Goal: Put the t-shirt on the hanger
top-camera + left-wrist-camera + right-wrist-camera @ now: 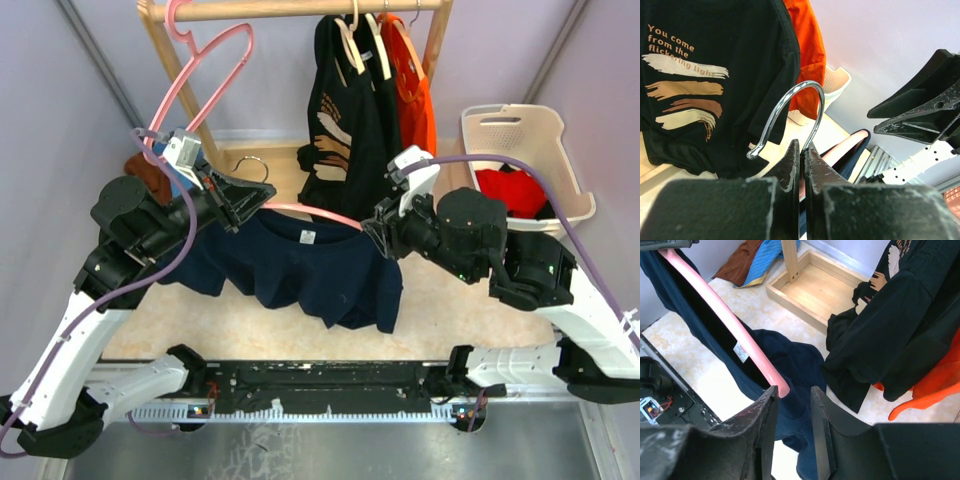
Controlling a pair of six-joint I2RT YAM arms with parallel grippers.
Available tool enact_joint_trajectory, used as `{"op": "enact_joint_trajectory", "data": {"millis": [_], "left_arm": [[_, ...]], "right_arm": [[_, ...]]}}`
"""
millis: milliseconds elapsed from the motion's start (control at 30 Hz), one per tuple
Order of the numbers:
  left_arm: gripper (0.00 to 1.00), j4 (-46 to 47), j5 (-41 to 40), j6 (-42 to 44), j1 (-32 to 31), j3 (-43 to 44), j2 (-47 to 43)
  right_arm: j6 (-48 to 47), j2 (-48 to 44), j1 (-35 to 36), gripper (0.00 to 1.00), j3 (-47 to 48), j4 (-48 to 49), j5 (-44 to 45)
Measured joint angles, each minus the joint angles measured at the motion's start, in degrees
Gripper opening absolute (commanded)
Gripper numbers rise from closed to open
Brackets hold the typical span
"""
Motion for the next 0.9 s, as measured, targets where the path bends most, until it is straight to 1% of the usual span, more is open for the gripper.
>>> {"op": "enact_joint_trajectory", "data": {"millis": [67,133,233,333,500,567,633,700,767,900], "left_arm": [[0.00,0.00,0.11,0.00,0.00,0.00,0.00],[0.00,0.00,0.24,0.00,0.00,0.00,0.00],[0.00,0.00,0.33,0.00,0.00,0.00,0.00],[0.00,0.00,0.39,0.00,0.00,0.00,0.00],[0.00,-0.04,0.39,0.02,0.00,0.00,0.00],[0.00,-0.04,0.42,0.07,0.00,0.00,0.00],[0.00,-0.13,0.39,0.15,0.00,0.00,0.00],[0.00,-0.15,0.33,0.22,0.00,0.00,0.04],[0.00,-0.22,0.33,0.24,0.00,0.00,0.11],[0.00,-0.42,0.33,0.22,0.00,0.00,0.22]], "right_arm": [[0.11,0.00,0.00,0.42,0.00,-0.02,0.00],[0.44,-0.02,0.00,0.43,-0.07,-0.02,-0.20],[0.50,-0.31,0.00,0.41,-1.01,0.09,-0.94],[0.87,-0.70,0.02,0.38,-2.38,0.00,-1.92],[1.31,-0.76,0.00,0.23,-3.34,-0.50,-2.95],[1.33,-0.76,0.00,0.15,-3.34,-0.55,-3.13],[1.20,-0.83,0.02,0.11,-3.34,-0.59,-3.50],[0.94,-0.96,0.02,0.04,-3.34,-0.70,-4.22],[0.81,-1.09,0.02,0.00,-3.34,-0.90,-4.68],[0.74,-1.09,0.02,0.00,-3.34,-1.03,-4.74]]}}
